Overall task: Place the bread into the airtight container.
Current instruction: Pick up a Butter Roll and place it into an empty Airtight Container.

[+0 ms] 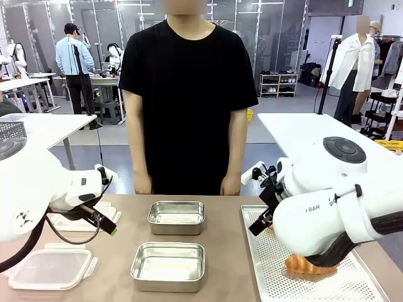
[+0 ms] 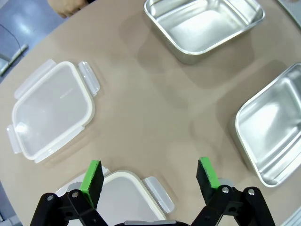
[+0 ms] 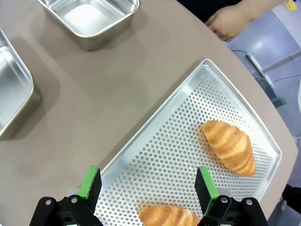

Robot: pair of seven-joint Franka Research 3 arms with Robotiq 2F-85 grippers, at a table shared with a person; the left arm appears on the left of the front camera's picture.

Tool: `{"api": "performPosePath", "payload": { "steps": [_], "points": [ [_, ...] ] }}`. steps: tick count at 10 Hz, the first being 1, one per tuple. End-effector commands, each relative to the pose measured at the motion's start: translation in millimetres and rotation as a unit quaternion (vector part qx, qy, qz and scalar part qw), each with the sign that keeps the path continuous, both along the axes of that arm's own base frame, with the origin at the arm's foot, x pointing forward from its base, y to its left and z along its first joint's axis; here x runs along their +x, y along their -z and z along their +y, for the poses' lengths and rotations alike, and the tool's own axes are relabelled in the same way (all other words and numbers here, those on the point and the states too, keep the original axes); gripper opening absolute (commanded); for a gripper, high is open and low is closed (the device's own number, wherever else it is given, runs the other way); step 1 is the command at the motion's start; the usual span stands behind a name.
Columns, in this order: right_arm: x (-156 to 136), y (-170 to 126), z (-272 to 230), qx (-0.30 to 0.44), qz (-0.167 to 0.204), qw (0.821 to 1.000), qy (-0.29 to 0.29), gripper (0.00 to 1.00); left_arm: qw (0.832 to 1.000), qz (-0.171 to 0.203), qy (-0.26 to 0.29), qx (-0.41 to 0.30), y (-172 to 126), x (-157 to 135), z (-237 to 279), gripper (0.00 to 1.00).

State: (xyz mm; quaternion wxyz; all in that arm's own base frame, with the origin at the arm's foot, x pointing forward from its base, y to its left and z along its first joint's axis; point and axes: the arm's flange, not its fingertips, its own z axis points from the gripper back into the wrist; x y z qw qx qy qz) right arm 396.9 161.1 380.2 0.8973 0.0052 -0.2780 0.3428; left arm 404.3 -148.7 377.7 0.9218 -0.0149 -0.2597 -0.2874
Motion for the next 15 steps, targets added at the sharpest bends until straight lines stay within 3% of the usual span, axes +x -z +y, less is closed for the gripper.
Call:
{"api": "performPosePath", "payload": {
  "steps": [1, 3, 5, 8, 9, 11, 13, 15],
  "points": [
    [5, -61, -15, -0.008, -0.001, 1.0, -0.004, 1.0, 0.999, 0.04, -0.006, -0.012, -56, 11, 15, 1.0],
    [8, -127, -35, 0.014, 0.011, 1.0, -0.006, 1.0, 0.998, 0.047, -0.003, -0.033, -123, 11, 33, 1.0],
    [-10, -203, -67, 0.028, 0.02, 0.999, -0.011, 1.0, 0.997, 0.04, -0.013, -0.061, -211, -3, 55, 1.0],
    [-51, -294, -132, 0.069, 0.007, 0.997, 0.021, 1.0, 0.995, -0.011, -0.029, -0.092, -332, -54, 92, 1.0],
    [-72, -317, -148, 0.071, -0.001, 0.997, 0.032, 1.0, 0.995, -0.017, -0.03, -0.097, -360, -74, 100, 1.0],
    [-120, -356, -181, 0.101, -0.044, 0.993, 0.048, 1.0, 0.991, -0.057, -0.048, -0.113, -398, -108, 116, 1.0],
    [-161, -373, -204, 0.109, -0.083, 0.989, 0.054, 1.0, 0.987, -0.091, -0.051, -0.122, -423, -139, 129, 1.0],
    [-179, -381, -213, 0.103, -0.105, 0.987, 0.064, 1.0, 0.983, -0.115, -0.065, -0.124, -434, -156, 139, 1.0]
  ]
}}
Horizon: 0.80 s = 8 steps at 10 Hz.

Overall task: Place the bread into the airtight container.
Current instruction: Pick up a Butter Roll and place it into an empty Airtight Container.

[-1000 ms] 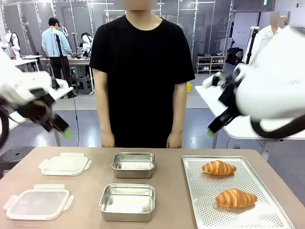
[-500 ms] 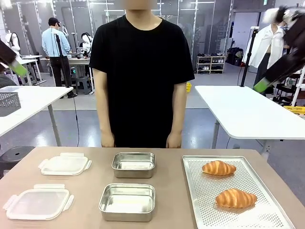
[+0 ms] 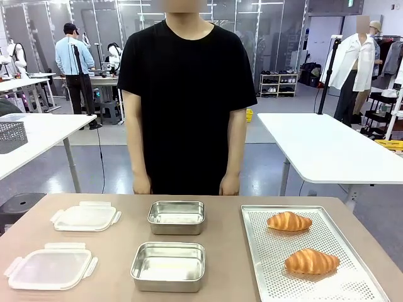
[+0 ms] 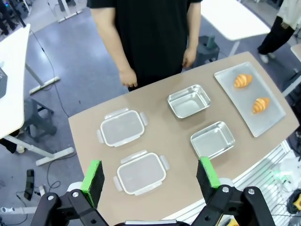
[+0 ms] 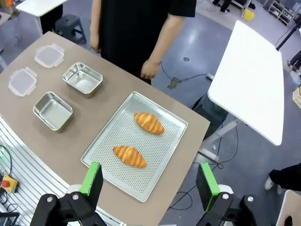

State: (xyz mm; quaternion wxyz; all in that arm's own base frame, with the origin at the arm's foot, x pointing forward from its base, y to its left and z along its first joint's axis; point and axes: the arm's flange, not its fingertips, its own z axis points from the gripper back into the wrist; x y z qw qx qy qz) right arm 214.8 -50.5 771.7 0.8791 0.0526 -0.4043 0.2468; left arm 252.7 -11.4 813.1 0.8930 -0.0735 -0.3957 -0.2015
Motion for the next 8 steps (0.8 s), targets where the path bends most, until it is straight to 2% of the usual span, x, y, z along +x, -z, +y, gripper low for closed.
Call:
{"api": "performPosePath", "payload": {
  "steps": [1, 2, 3, 4, 8],
  "points": [
    [0, 8, -5, -0.006, -0.01, 1.0, -0.002, 1.0, 1.0, -0.003, -0.012, -0.022, 2, -8, 8, 1.0],
    [1, 5, -6, -0.006, -0.01, 1.0, -0.002, 1.0, 1.0, 0.003, -0.015, -0.026, 5, -8, 12, 1.0],
    [5, 7, -5, -0.01, -0.008, 1.0, -0.014, 1.0, 0.999, -0.007, -0.019, -0.048, 9, -9, 14, 1.0],
    [-7, -3, -2, 0.001, -0.008, 1.0, 0.001, 1.0, 1.0, -0.007, -0.012, -0.01, -3, -9, 10, 1.0],
    [-7, -3, -2, 0.001, -0.008, 1.0, 0.001, 1.0, 1.0, -0.007, -0.012, -0.01, -3, -9, 10, 1.0]
  ]
}}
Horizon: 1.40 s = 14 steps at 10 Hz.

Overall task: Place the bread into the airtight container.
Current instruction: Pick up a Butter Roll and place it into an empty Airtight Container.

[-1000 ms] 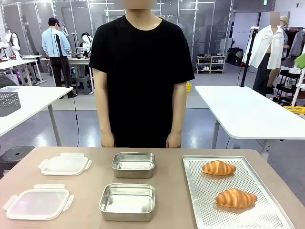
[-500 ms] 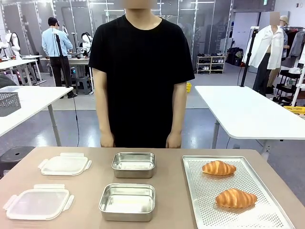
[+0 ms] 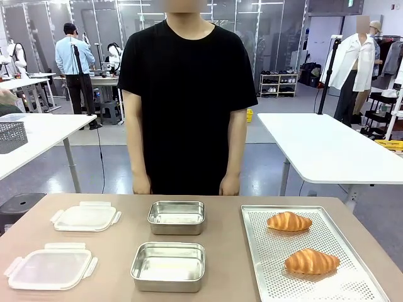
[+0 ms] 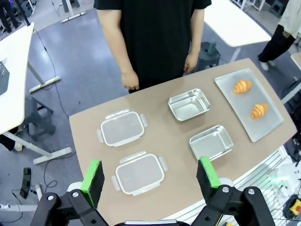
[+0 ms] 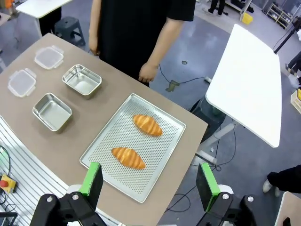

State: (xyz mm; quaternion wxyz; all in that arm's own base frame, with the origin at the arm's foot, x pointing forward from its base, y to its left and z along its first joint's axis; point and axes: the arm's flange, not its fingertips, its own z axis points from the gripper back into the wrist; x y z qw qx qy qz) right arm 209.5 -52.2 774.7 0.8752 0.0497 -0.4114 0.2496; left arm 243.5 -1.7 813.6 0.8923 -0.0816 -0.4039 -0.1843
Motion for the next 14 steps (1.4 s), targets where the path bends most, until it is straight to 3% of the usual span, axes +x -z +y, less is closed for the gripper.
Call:
{"api": "performPosePath", "payload": {
  "steps": [1, 4, 5, 7, 10, 12, 14],
  "points": [
    [-1, 0, -1, 0.003, 0.001, 1.0, 0.003, 1.0, 1.0, -0.002, 0.0, 0.005, -3, 0, 1, 1.0],
    [0, 0, 0, 0.0, 0.0, 1.0, 0.0, 1.0, 1.0, -0.002, 0.0, 0.005, -3, 0, 1, 1.0],
    [5, -5, 19, -0.061, 0.003, 0.996, -0.068, 1.0, 1.0, -0.002, 0.0, 0.005, -3, 0, 1, 1.0],
    [33, -6, 50, -0.171, 0.02, 0.962, -0.213, 1.0, 1.0, -0.002, 0.0, 0.005, -3, 0, 1, 1.0],
    [74, 7, 80, -0.244, 0.066, 0.917, -0.31, 1.0, 1.0, -0.002, 0.0, 0.005, -3, 0, 1, 1.0],
    [110, 42, 102, -0.286, 0.117, 0.878, -0.366, 1.0, 1.0, -0.002, 0.0, 0.005, -3, 0, 1, 1.0],
    [139, 87, 112, -0.283, 0.138, 0.86, -0.402, 1.0, 1.0, -0.002, 0.0, 0.005, -3, 0, 1, 1.0]
  ]
}}
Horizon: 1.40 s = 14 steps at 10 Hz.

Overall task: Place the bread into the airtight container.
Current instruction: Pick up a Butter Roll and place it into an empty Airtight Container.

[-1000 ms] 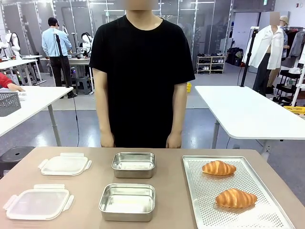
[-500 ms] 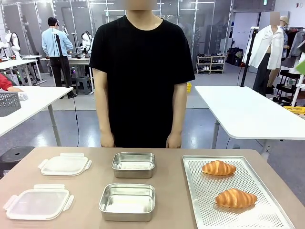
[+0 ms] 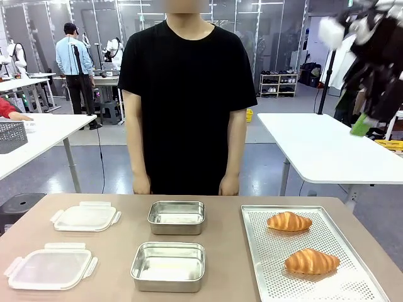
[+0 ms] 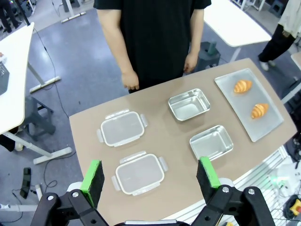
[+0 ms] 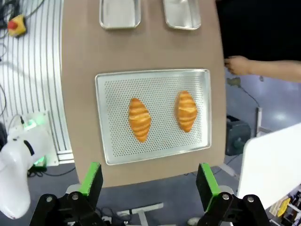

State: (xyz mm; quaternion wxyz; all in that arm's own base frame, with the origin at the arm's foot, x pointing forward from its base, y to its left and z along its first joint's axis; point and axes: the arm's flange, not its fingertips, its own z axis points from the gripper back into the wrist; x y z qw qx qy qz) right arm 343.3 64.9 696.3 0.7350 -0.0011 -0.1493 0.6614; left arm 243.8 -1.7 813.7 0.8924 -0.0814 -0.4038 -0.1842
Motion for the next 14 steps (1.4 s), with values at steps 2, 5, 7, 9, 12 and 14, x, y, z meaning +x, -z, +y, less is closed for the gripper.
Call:
{"api": "performPosePath", "payload": {
  "steps": [2, 5, 7, 9, 12, 14],
  "points": [
    [17, 65, 7, -0.017, 0.025, 0.998, -0.05, 1.0, 1.0, -0.002, 0.0, 0.005, -3, -1, 1, 1.0],
    [32, 130, 12, -0.011, 0.059, 0.996, -0.067, 1.0, 1.0, -0.002, 0.0, 0.005, -3, -1, 1, 1.0],
    [34, 159, 21, -0.013, 0.083, 0.993, -0.081, 1.0, 1.0, -0.002, 0.0, 0.005, -3, -1, 1, 1.0],
    [32, 187, 28, -0.032, 0.112, 0.989, -0.091, 1.0, 1.0, -0.002, 0.0, 0.005, -3, -1, 1, 1.0],
    [30, 191, 31, -0.032, 0.121, 0.989, -0.078, 1.0, 1.0, -0.002, 0.0, 0.005, -3, -1, 1, 1.0],
    [30, 191, 31, -0.032, 0.121, 0.989, -0.078, 1.0, 1.0, -0.002, 0.0, 0.005, -3, -1, 1, 1.0]
  ]
}}
